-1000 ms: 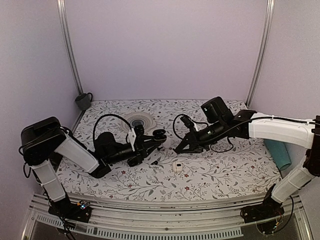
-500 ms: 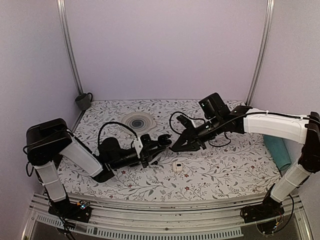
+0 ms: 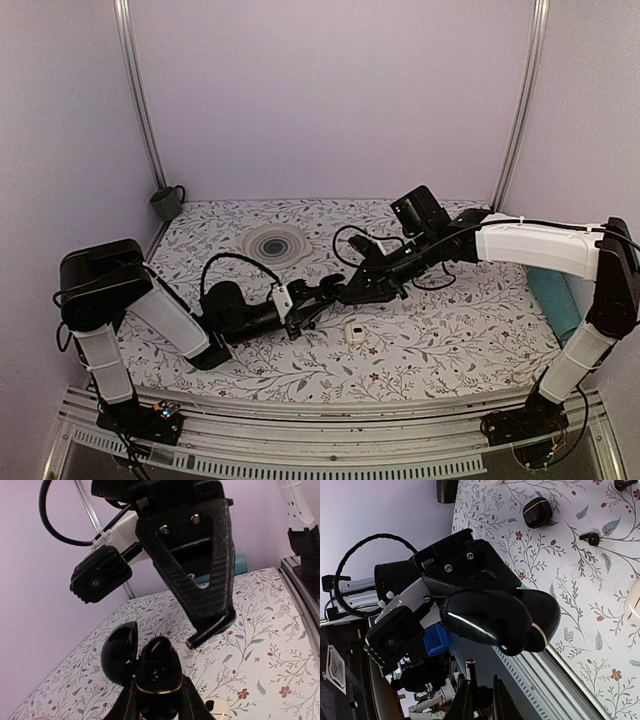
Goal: Insert the wireless bluetooth earbuds into the charging case
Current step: Insert the left earbud into the left side groove of the charging case.
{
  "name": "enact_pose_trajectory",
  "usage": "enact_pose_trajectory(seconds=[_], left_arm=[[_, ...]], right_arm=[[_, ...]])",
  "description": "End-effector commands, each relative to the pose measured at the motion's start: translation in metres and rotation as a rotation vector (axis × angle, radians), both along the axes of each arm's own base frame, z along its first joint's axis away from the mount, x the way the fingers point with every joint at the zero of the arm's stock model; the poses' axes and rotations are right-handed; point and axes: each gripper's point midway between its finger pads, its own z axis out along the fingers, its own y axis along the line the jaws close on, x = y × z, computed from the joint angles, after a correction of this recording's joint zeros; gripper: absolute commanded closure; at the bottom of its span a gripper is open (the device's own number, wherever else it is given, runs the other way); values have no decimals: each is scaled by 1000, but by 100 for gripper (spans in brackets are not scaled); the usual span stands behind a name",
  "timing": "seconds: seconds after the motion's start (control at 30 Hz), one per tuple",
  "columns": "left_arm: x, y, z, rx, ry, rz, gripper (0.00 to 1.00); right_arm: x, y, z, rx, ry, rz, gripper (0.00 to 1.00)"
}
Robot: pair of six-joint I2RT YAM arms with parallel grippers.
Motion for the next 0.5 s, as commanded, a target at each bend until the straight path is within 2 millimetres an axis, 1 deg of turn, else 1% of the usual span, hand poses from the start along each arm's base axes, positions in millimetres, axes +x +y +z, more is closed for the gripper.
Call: enact_pose_trajectory(seconds=[0.0,0.2,0.33,0.47], left_arm=[[-9,-5,-1,4,-57,-9,100],[-12,-6,-8,18,-76,-8,100],[-14,-5,-11,15,-83,-5,100],[-16,-4,-11,14,-98,-7,100]], right_arm=[[2,3,2,-1,42,14,87],[1,4,-3,-21,91,13,88],[2,2,-9,-43,117,12,88],[4,1,-11,-57,130,9,88]])
